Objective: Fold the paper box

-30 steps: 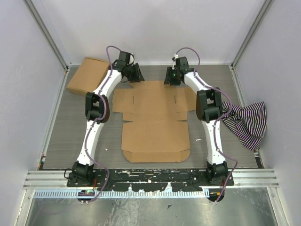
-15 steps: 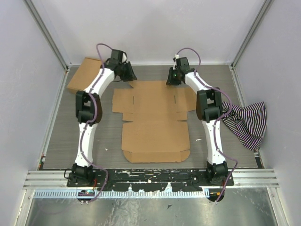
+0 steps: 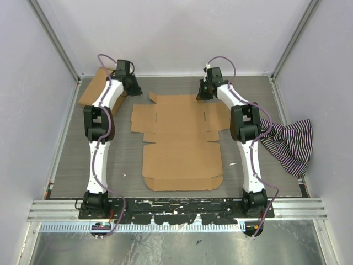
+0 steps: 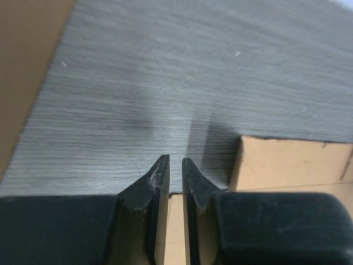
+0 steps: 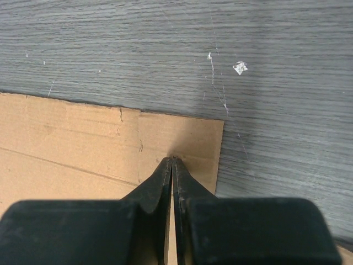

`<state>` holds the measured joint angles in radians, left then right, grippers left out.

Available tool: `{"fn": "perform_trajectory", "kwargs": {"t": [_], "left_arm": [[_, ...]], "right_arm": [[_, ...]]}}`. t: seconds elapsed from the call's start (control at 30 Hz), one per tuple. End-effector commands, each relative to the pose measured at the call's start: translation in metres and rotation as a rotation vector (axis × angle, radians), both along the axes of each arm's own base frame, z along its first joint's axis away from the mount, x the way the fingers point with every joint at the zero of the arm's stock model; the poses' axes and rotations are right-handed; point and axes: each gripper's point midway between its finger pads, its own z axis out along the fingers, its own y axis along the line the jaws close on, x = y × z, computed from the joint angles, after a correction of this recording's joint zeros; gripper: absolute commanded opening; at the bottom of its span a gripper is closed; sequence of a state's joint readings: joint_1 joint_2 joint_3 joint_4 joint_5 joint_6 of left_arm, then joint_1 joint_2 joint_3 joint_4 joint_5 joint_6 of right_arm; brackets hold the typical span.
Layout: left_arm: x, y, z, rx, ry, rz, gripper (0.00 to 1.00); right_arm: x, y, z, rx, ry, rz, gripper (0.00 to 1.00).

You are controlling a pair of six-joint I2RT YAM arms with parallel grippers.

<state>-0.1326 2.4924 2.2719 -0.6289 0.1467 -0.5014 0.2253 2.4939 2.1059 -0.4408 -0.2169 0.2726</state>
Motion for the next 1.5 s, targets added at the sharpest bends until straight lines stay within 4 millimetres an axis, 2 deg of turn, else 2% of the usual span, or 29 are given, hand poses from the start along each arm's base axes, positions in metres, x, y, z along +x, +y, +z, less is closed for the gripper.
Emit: {"fn": "perform_trajectory", "kwargs": {"t": [0.0, 0.13, 0.37, 0.5, 0.67, 0.83, 1.03, 1.17, 1.27, 1.37, 1.43, 1.47], "left_arm": [[-0.004, -0.028, -0.004, 0.000, 0.012, -0.064, 0.22], [-0.002, -0.046, -0.004, -0.020, 0.000, -0.098, 0.23], [-0.004, -0.080, 0.015, -0.046, -0.053, -0.150, 0.23], [-0.007, -0.101, 0.010, -0.049, -0.062, -0.183, 0.24], [-0.010, -0.118, -0.020, -0.087, 0.004, -0.212, 0.25], [-0.023, -0.112, -0.061, -0.053, 0.117, -0.203, 0.25], [-0.039, -0.098, -0.084, 0.015, 0.197, -0.194, 0.25], [-0.042, -0.097, -0.060, 0.001, 0.172, -0.210, 0.30], [-0.040, -0.095, -0.017, -0.015, 0.086, -0.216, 0.37], [-0.044, -0.089, 0.028, -0.033, 0.016, -0.212, 0.43], [-0.052, -0.082, 0.065, -0.040, -0.030, -0.205, 0.46], [-0.059, -0.078, 0.076, -0.042, -0.038, -0.200, 0.48]], "right_arm": [[-0.021, 0.001, -0.037, -0.030, 0.114, 0.007, 0.09], [-0.021, 0.002, -0.037, -0.025, 0.116, 0.006, 0.09], [-0.022, 0.001, -0.040, -0.027, 0.123, 0.002, 0.09], [-0.023, 0.001, -0.041, -0.027, 0.127, 0.001, 0.09], [-0.025, -0.001, -0.042, -0.034, 0.132, -0.001, 0.09], [-0.028, -0.002, -0.042, -0.036, 0.137, 0.000, 0.10], [-0.029, -0.002, -0.043, -0.037, 0.142, -0.004, 0.10], [-0.026, -0.001, -0.030, -0.025, 0.121, -0.012, 0.14], [-0.022, 0.001, -0.004, -0.007, 0.074, -0.017, 0.22], [-0.018, -0.002, 0.043, 0.015, -0.008, -0.034, 0.37], [-0.021, -0.009, 0.074, 0.030, -0.055, -0.060, 0.48], [-0.024, -0.013, 0.091, 0.040, -0.079, -0.072, 0.53]]}}
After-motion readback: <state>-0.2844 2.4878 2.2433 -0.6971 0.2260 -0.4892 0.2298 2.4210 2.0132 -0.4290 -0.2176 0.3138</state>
